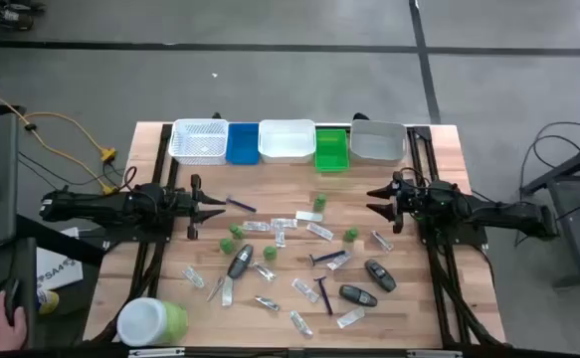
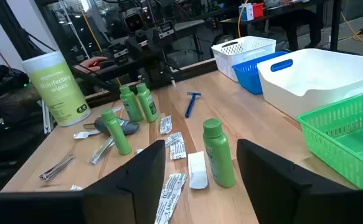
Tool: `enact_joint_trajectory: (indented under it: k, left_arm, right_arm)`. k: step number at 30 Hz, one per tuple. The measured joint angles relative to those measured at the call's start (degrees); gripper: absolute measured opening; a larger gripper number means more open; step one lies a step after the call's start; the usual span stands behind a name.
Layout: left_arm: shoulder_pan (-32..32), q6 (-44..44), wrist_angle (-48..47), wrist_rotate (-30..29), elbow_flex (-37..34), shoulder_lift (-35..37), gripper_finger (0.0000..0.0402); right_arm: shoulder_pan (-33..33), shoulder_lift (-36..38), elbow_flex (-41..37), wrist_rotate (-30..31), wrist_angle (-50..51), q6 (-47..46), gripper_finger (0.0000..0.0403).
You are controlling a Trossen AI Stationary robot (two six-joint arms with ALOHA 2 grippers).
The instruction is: Pick & Place Travel size toiletries
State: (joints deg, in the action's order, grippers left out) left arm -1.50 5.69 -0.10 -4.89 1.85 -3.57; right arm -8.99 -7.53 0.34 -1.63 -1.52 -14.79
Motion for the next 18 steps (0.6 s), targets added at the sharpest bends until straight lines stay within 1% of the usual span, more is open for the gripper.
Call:
enact_joint_trajectory:
  k: [18]
  left_arm:
    - [-0.01, -0.01, -0.01, 0.00, 0.00, 0.00, 0.0090]
  right_arm:
    - [0.00, -0.02, -0.02, 0.00, 0.00, 0.02, 0.0193]
